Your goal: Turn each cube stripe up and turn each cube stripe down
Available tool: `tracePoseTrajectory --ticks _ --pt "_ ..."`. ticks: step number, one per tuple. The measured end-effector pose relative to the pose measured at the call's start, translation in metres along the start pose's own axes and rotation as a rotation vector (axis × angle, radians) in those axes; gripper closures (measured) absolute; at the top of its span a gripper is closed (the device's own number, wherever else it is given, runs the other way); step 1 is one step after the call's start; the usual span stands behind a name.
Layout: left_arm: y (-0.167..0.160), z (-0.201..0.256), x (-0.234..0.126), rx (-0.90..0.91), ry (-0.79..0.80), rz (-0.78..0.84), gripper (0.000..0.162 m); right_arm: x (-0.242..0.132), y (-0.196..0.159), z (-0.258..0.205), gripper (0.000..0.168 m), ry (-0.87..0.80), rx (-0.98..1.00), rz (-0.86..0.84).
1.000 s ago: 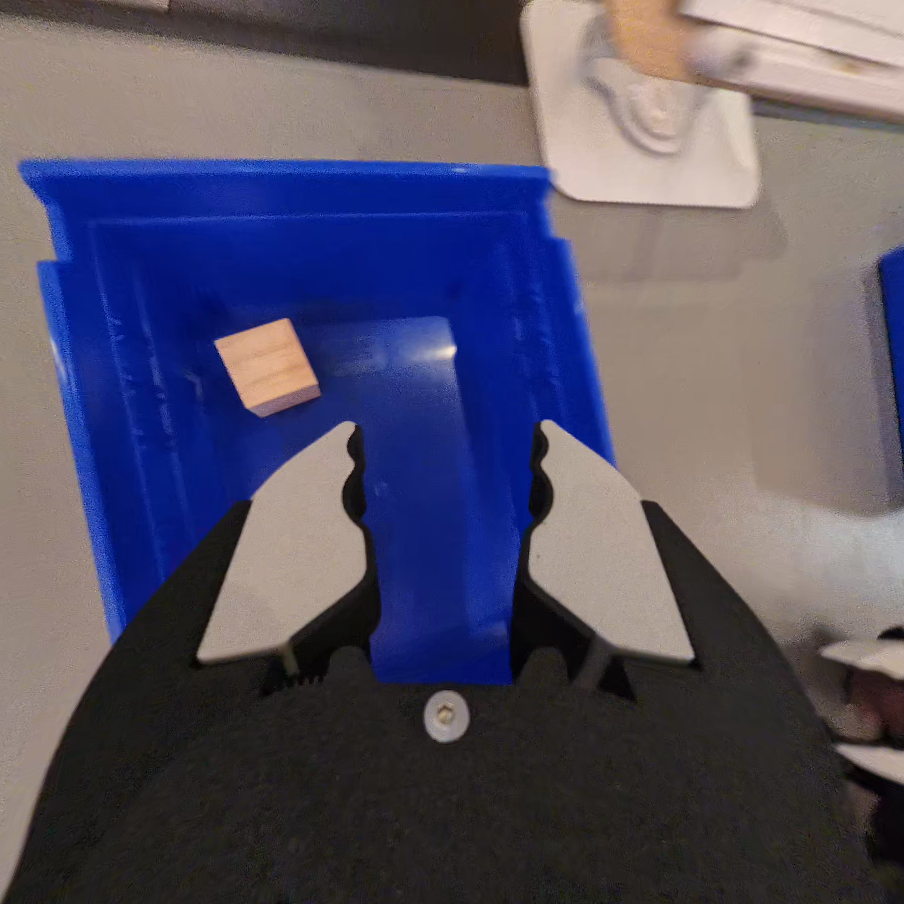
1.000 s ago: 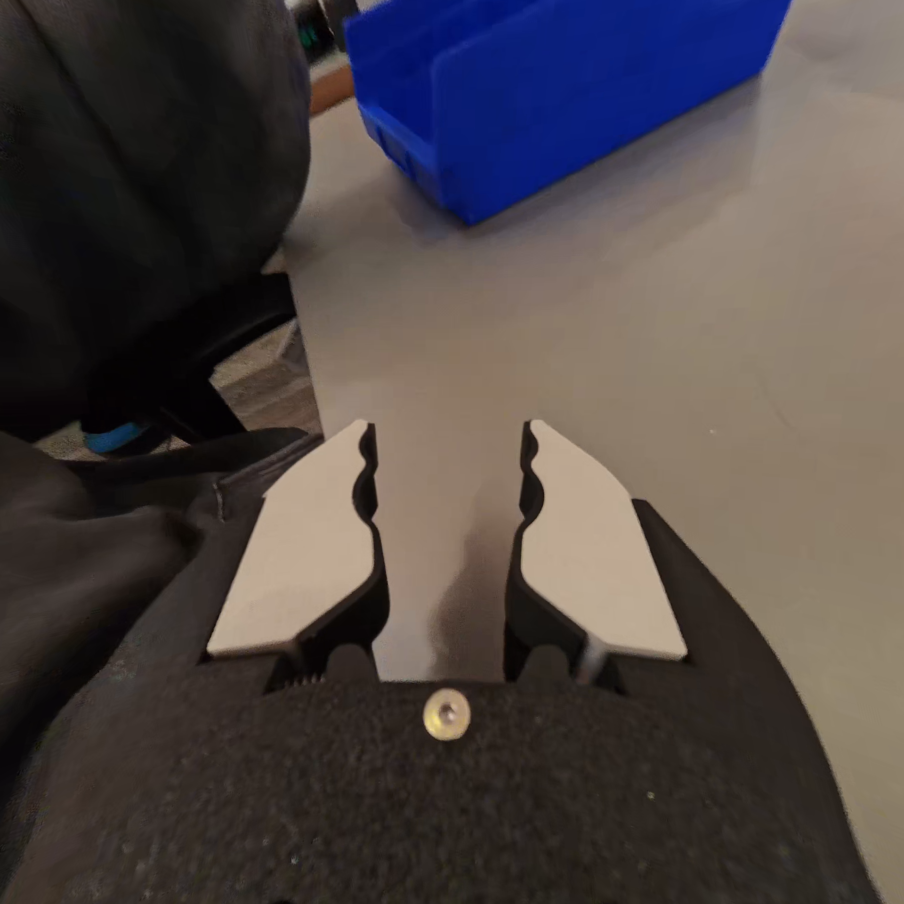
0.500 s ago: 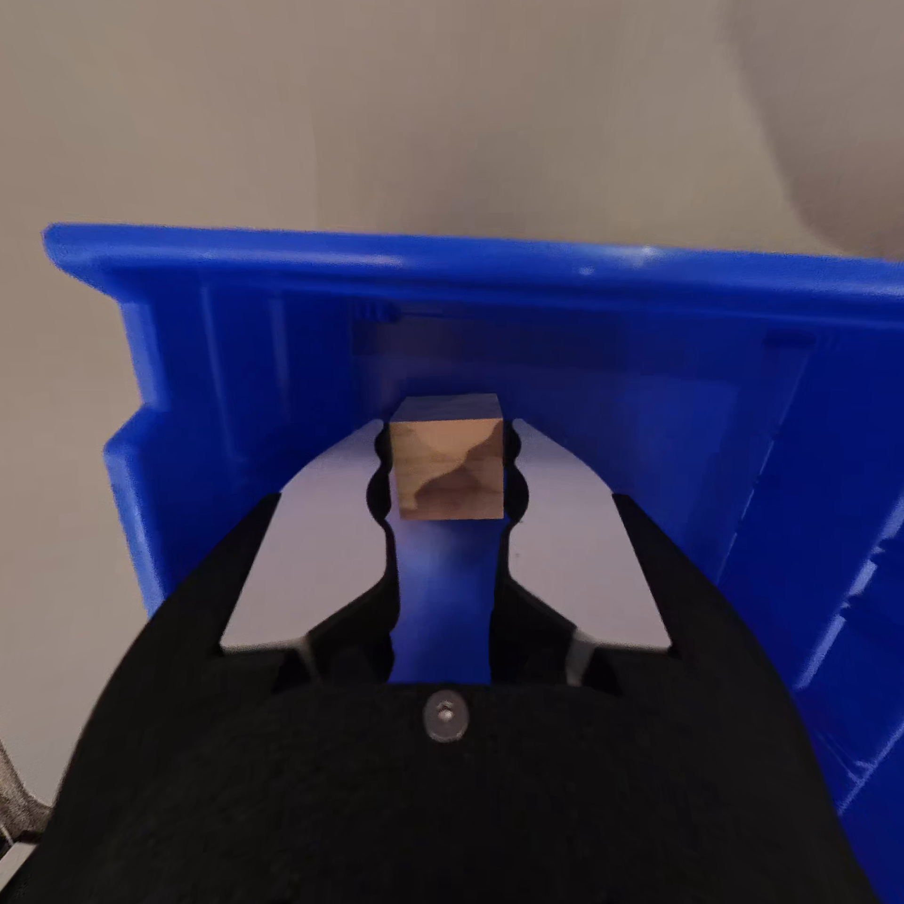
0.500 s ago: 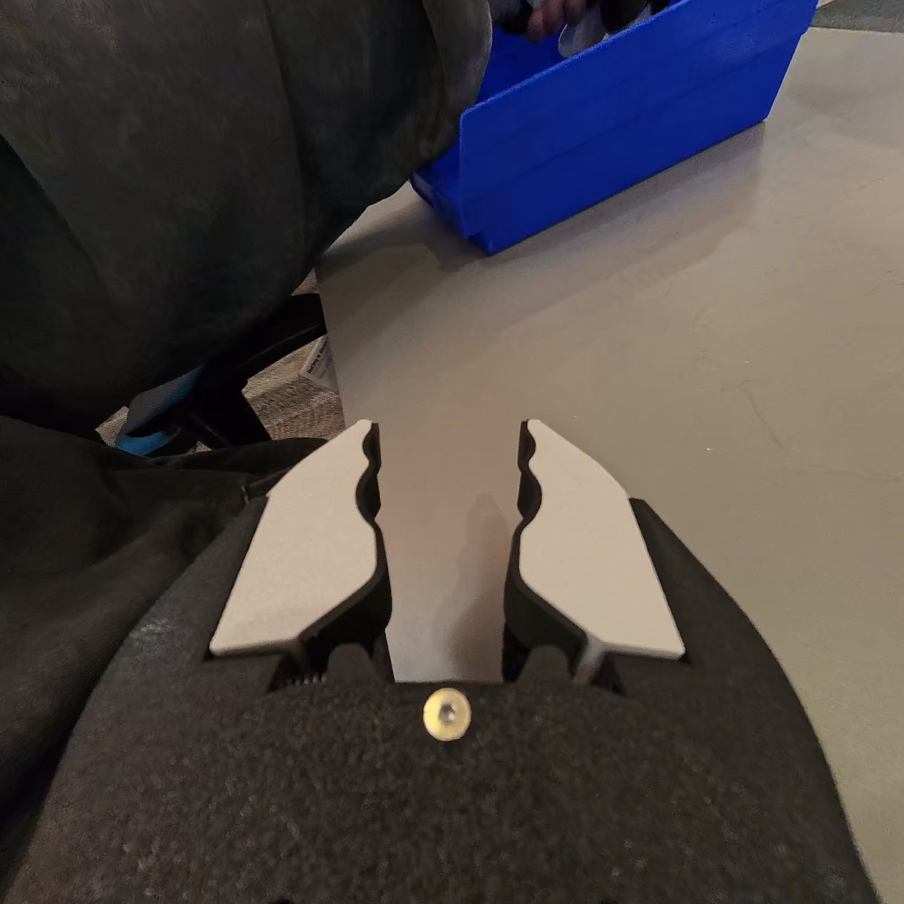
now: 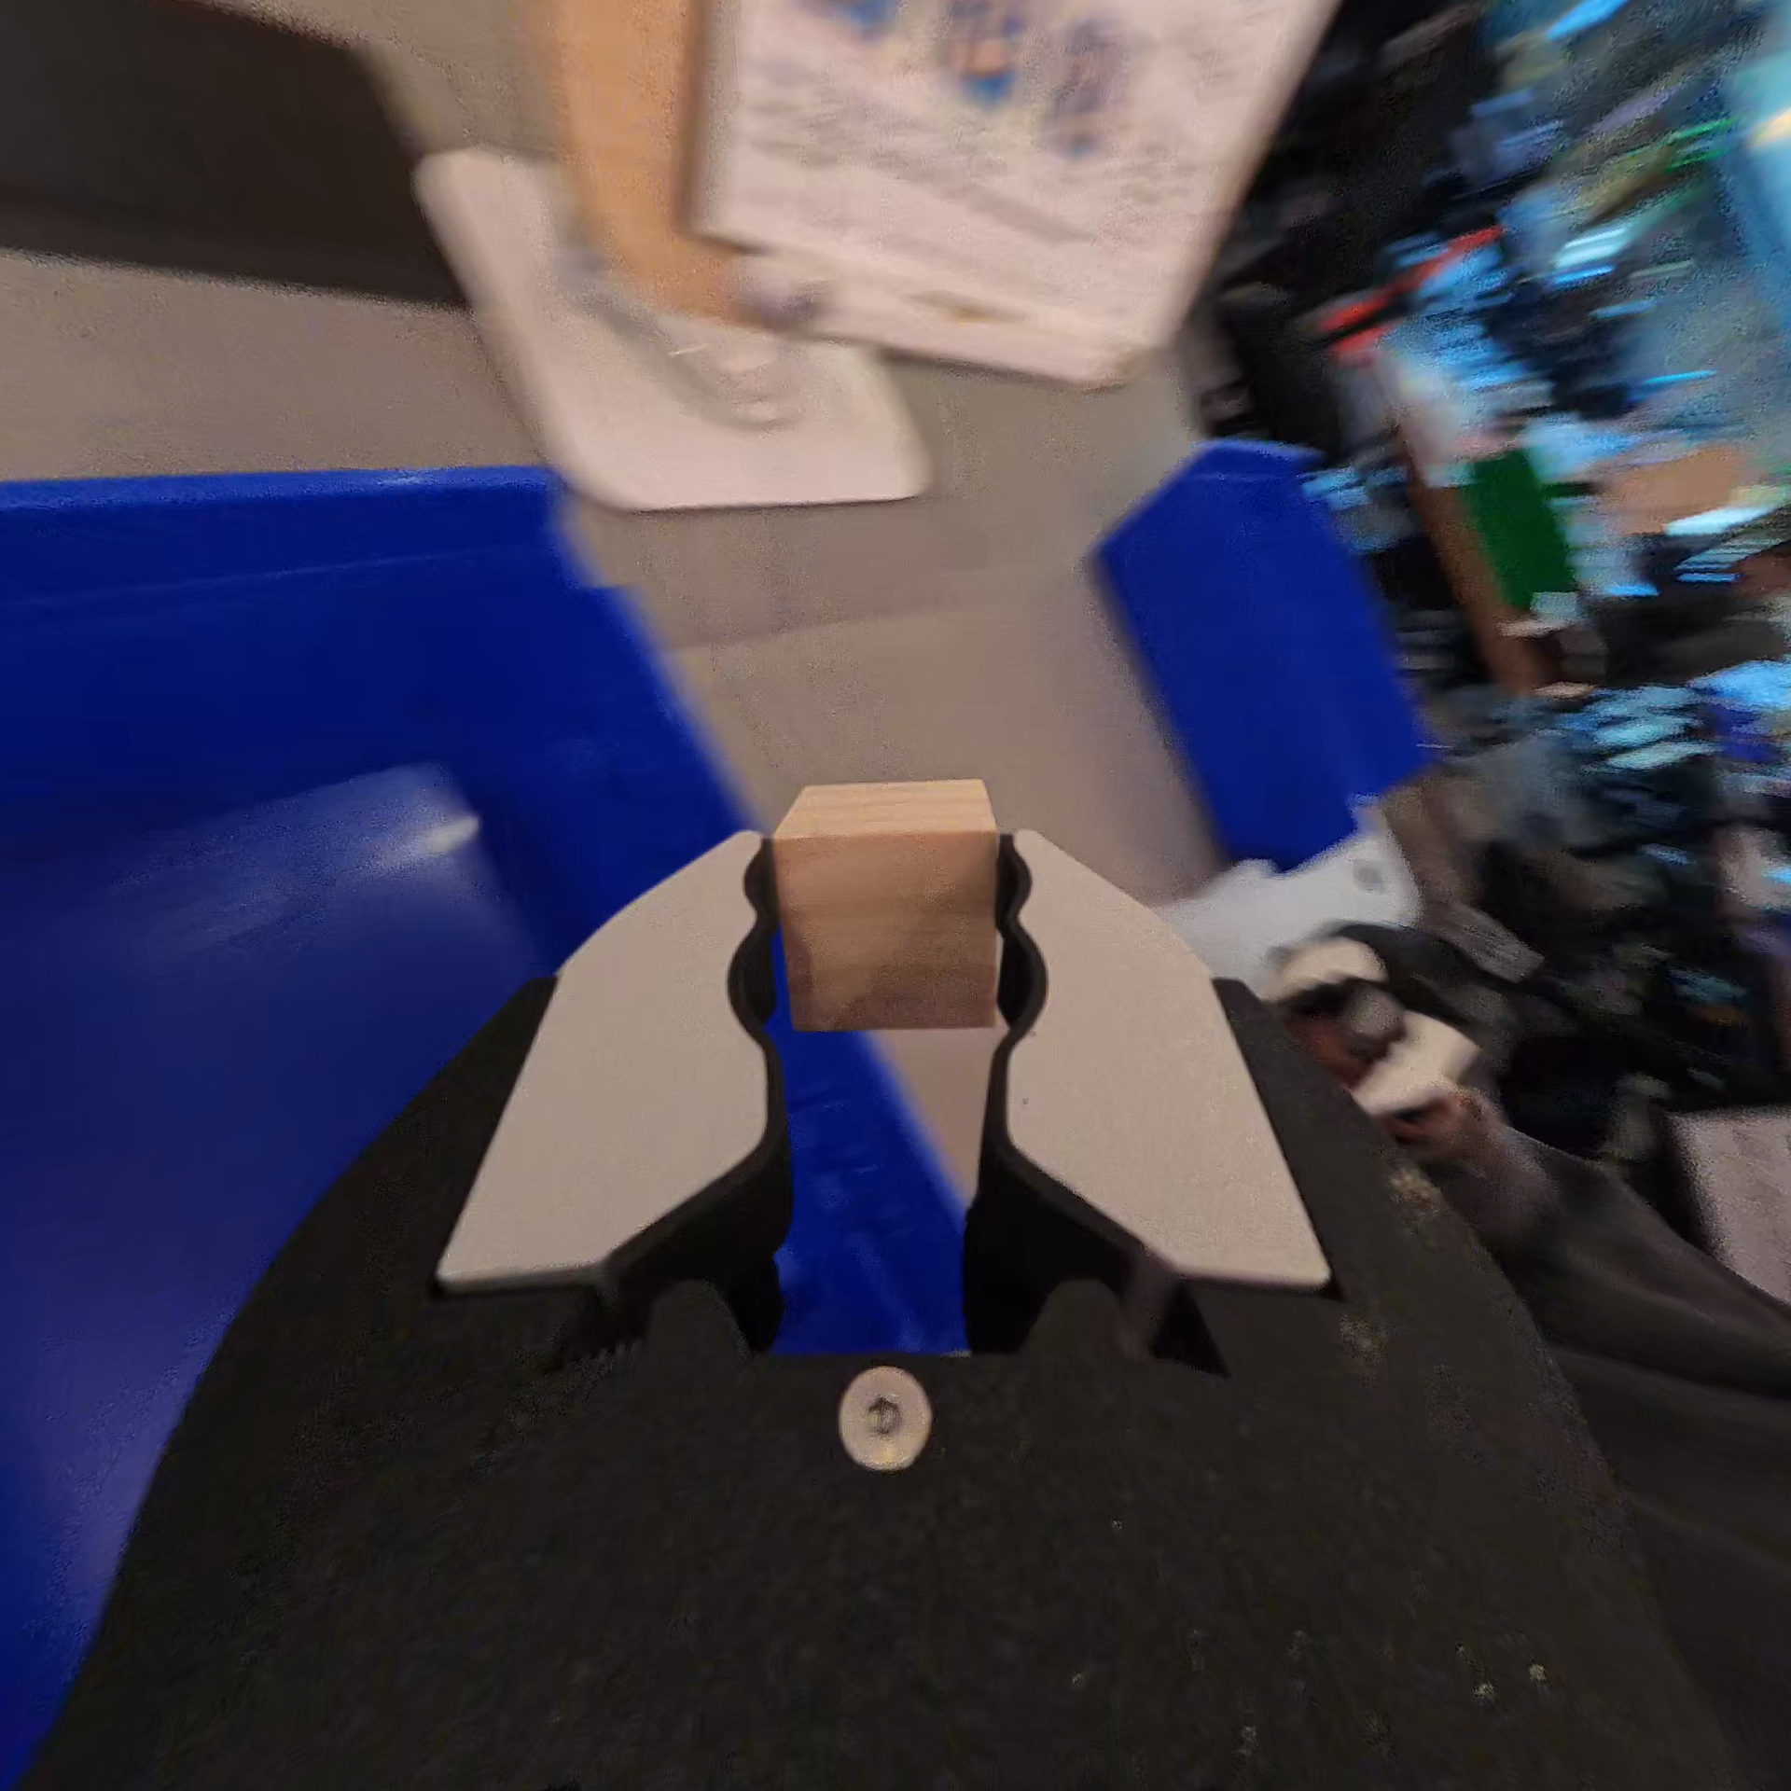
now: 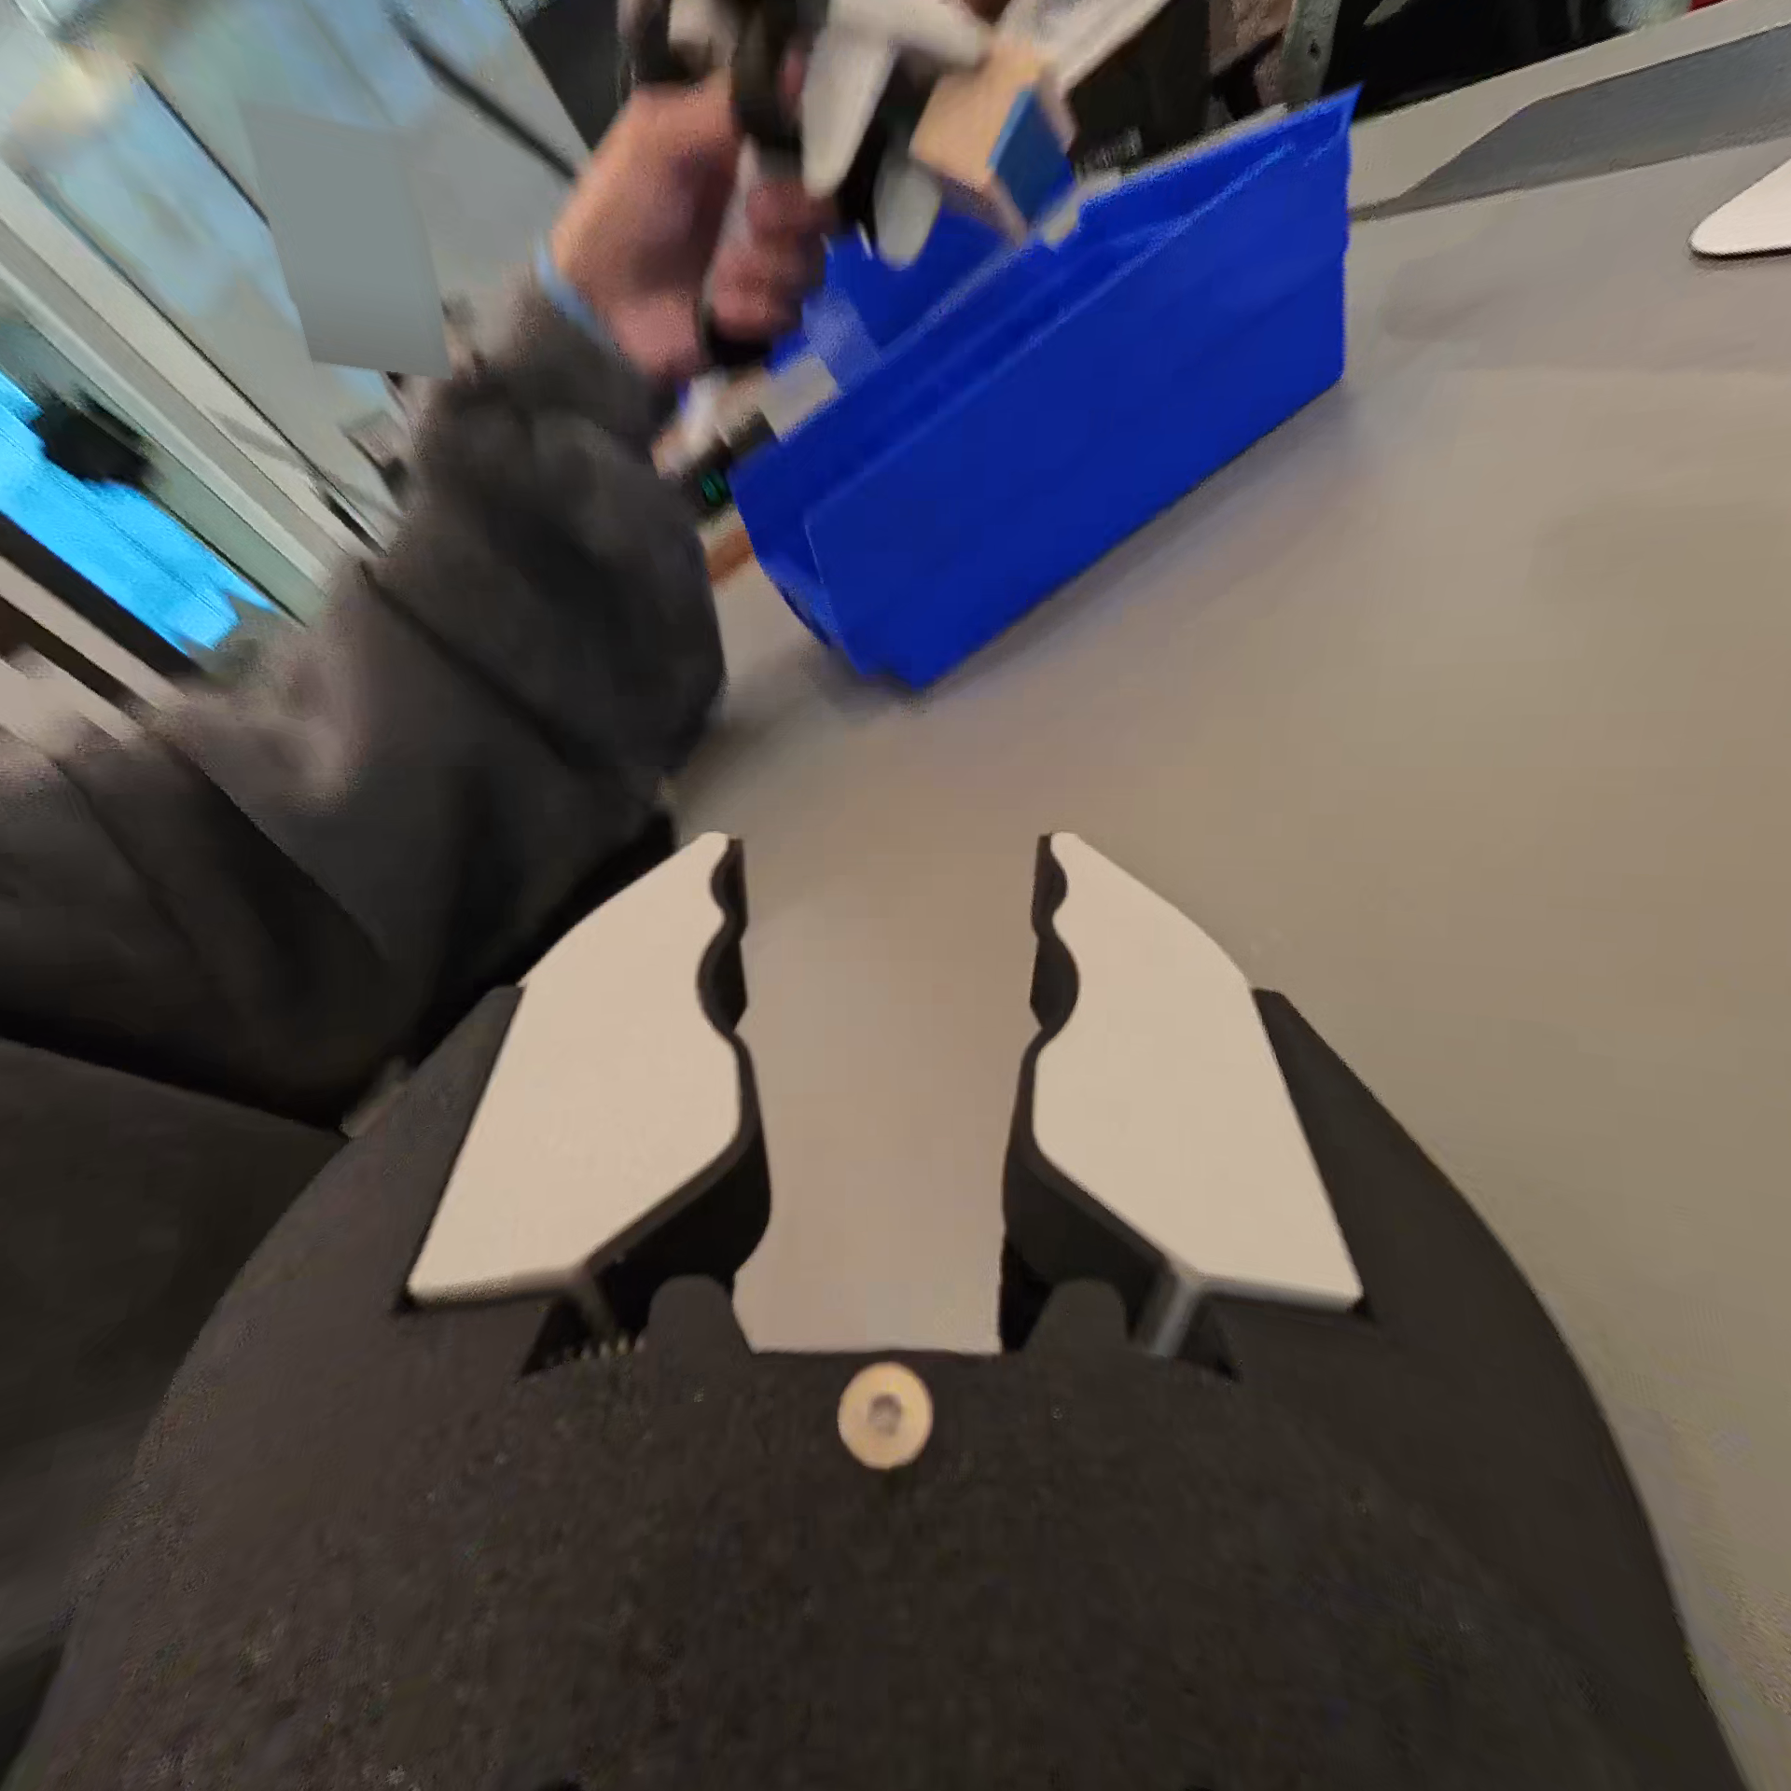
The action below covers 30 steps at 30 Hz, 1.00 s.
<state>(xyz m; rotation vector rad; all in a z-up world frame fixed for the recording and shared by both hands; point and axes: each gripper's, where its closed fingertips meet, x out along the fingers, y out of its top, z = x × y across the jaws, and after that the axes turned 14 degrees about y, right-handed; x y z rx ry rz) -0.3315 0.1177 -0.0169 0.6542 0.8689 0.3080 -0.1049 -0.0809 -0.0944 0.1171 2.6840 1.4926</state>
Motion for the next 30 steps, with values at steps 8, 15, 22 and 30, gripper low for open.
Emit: tracePoseTrajectory --ticks 8,15,22,30 --pt "-0.042 0.157 0.033 -0.118 -0.501 0.105 0.120 0.024 0.095 0.006 0.099 0.303 0.420 0.356" --pt "-0.084 0.211 0.073 0.016 -0.515 0.048 0.120 0.039 0.093 0.022 0.116 0.297 0.444 0.392" --pt "-0.098 0.193 0.053 0.095 -0.393 0.151 0.086 0.028 0.085 0.022 0.122 0.236 0.395 0.333" --pt "-0.220 0.173 0.031 0.410 -0.230 0.209 0.097 -0.051 0.137 0.018 0.122 -0.029 0.085 0.285"
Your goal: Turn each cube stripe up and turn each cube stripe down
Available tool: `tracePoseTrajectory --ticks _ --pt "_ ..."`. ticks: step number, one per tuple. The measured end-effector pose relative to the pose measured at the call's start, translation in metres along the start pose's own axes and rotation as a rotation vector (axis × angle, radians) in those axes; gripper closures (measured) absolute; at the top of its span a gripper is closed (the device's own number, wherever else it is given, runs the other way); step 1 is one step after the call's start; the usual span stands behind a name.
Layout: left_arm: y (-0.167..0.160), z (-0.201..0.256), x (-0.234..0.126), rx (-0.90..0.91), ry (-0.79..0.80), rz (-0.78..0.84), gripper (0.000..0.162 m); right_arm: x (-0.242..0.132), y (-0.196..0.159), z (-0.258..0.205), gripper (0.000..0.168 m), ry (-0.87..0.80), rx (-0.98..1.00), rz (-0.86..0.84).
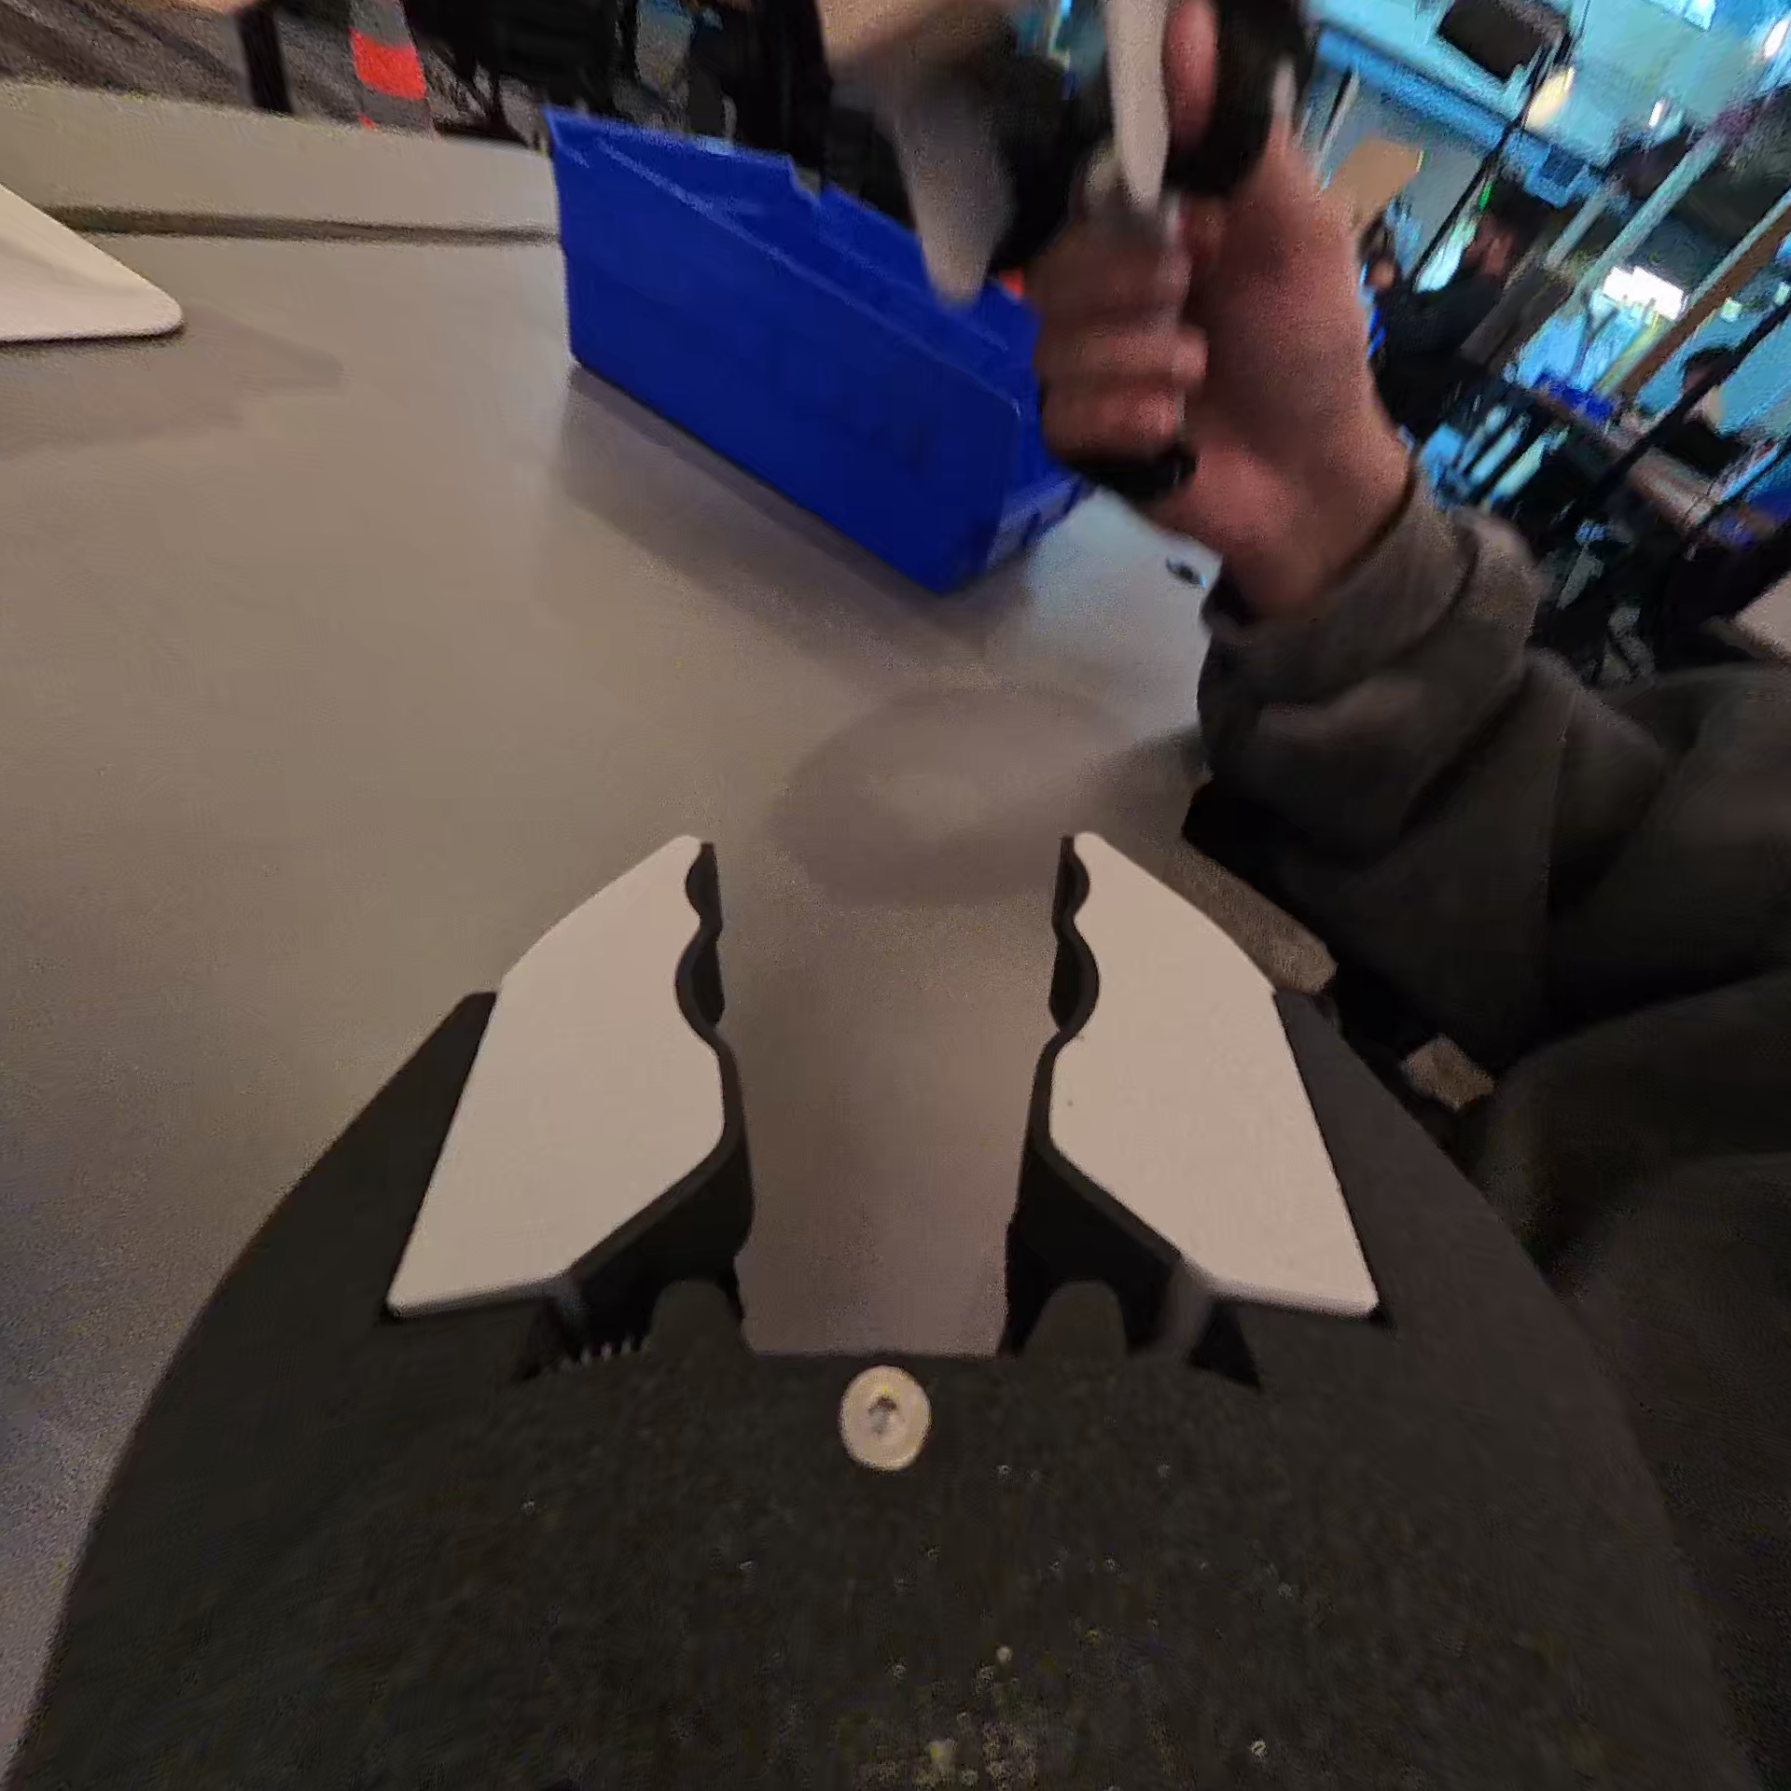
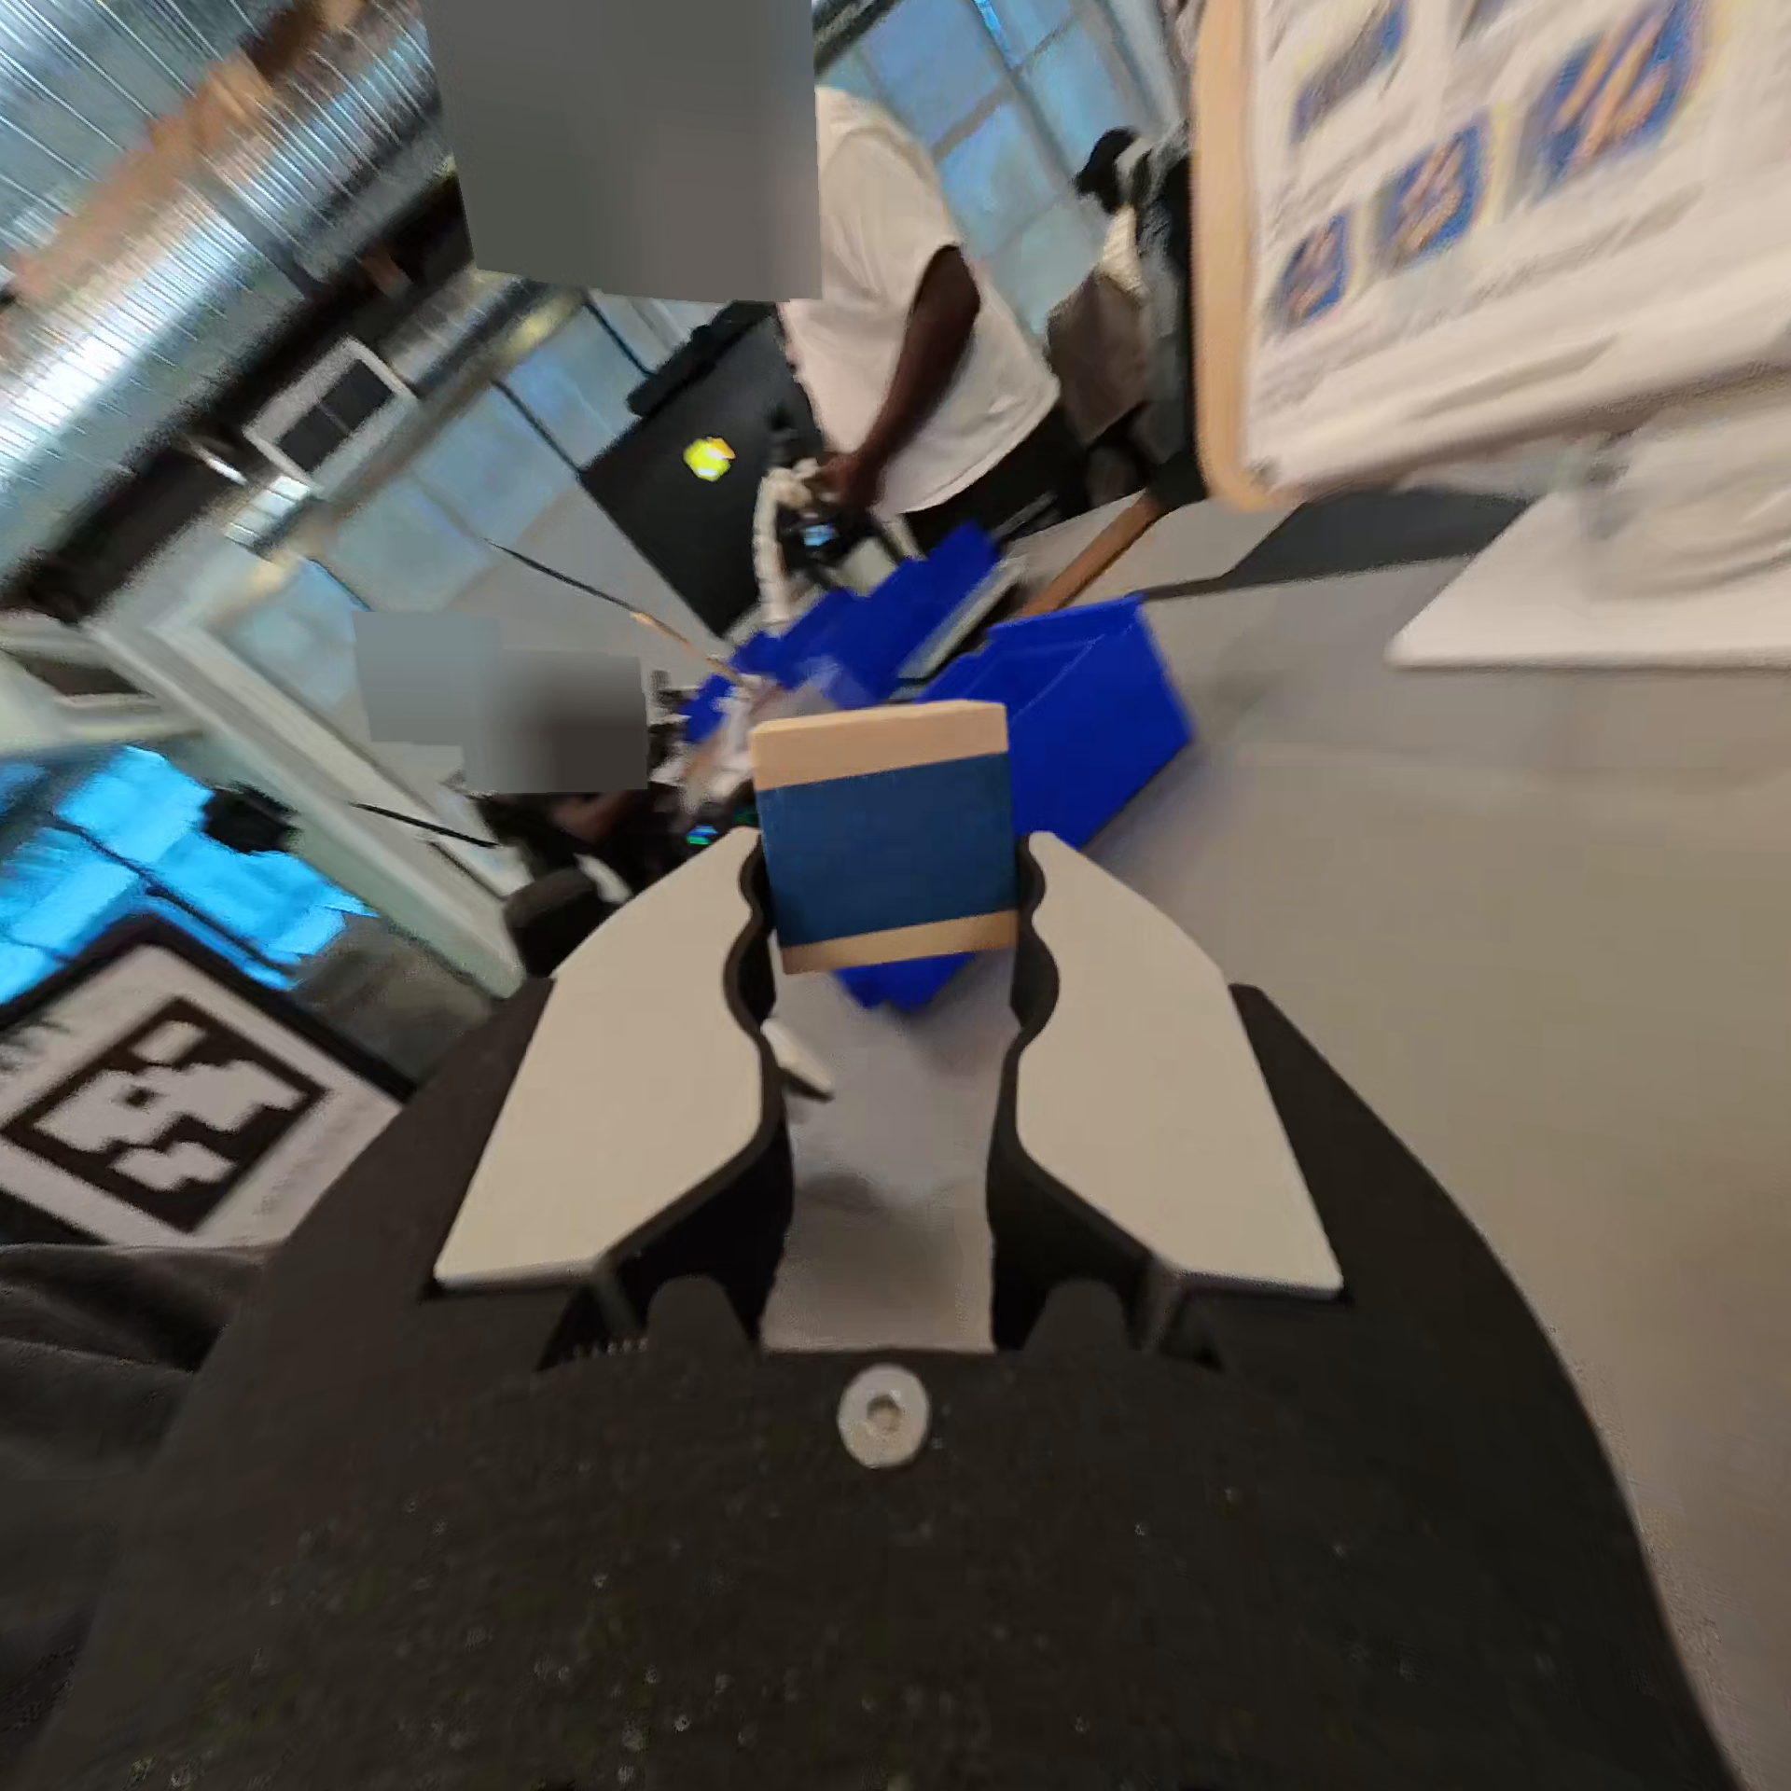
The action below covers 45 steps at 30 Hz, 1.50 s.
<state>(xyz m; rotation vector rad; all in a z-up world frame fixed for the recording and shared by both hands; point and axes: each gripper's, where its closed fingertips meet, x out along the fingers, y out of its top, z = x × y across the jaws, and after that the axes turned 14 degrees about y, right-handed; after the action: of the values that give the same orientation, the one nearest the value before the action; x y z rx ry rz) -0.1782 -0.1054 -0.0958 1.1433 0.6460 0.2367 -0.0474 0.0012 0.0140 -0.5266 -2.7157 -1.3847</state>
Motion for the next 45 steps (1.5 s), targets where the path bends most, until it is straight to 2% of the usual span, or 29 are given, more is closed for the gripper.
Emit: tracePoseTrajectory --ticks 2,5,7,9,12,17,20,23,26,28,31,33,35,38,39,41,43,45 --pt "-0.011 0.010 0.002 0.036 -0.029 -0.049 0.097 -0.038 0.026 0.003 0.122 -0.162 -0.122 -0.076" --pt "-0.020 0.015 0.010 0.101 -0.027 -0.090 0.097 -0.120 0.052 0.031 0.122 -0.561 -0.260 -0.190" --pt "-0.029 0.014 0.015 0.135 -0.019 -0.133 0.098 -0.172 0.047 0.054 0.122 -0.771 -0.251 -0.295" --pt "-0.034 0.017 0.017 0.141 -0.032 -0.156 0.098 -0.205 0.035 0.077 0.122 -0.884 -0.189 -0.371" --pt "-0.035 0.020 0.017 0.129 -0.052 -0.165 0.098 -0.212 0.004 0.112 0.121 -0.895 -0.061 -0.499" --pt "-0.035 0.015 0.015 0.133 -0.036 -0.165 0.098 -0.217 -0.057 0.155 0.121 -0.970 0.080 -0.898" --pt "-0.034 0.016 0.014 0.130 -0.043 -0.167 0.098 -0.216 -0.075 0.151 0.121 -0.971 0.158 -0.988" --pt "-0.033 0.017 0.013 0.140 -0.041 -0.164 0.098 -0.220 -0.078 0.146 0.121 -0.997 0.194 -1.021" --pt "-0.036 0.019 0.014 0.145 -0.048 -0.179 0.098 -0.221 -0.077 0.149 0.118 -0.989 0.198 -1.011" --pt "-0.038 0.018 0.015 0.156 -0.041 -0.186 0.098 -0.221 -0.074 0.144 0.098 -0.979 0.186 -0.994" --pt "-0.036 0.015 0.013 0.179 -0.014 -0.173 0.098 -0.224 -0.042 0.119 0.092 -1.012 0.076 -0.907" --pt "-0.030 0.009 0.012 0.195 0.020 -0.143 0.098 -0.222 -0.003 0.090 0.093 -1.063 -0.066 -0.781" --pt "-0.018 0.001 0.008 0.203 0.070 -0.077 0.096 -0.202 0.042 0.052 0.095 -1.063 -0.304 -0.590" --pt "0.006 -0.017 -0.003 0.200 0.184 0.052 0.086 -0.139 0.076 -0.013 0.097 -0.833 -0.663 -0.227" --pt "0.014 -0.025 -0.007 0.194 0.237 0.088 0.084 -0.115 0.073 -0.032 0.097 -0.736 -0.758 -0.137" --pt "0.022 -0.044 -0.018 0.175 0.369 0.125 0.083 -0.072 0.044 -0.052 0.102 -0.572 -0.800 -0.003" --pt "0.026 -0.062 -0.032 0.173 0.513 0.172 0.077 -0.036 -0.008 -0.056 0.099 -0.403 -0.760 0.046" --pt "0.021 -0.075 -0.043 0.155 0.638 0.190 0.073 -0.022 -0.056 -0.044 0.100 -0.384 -0.755 0.041"
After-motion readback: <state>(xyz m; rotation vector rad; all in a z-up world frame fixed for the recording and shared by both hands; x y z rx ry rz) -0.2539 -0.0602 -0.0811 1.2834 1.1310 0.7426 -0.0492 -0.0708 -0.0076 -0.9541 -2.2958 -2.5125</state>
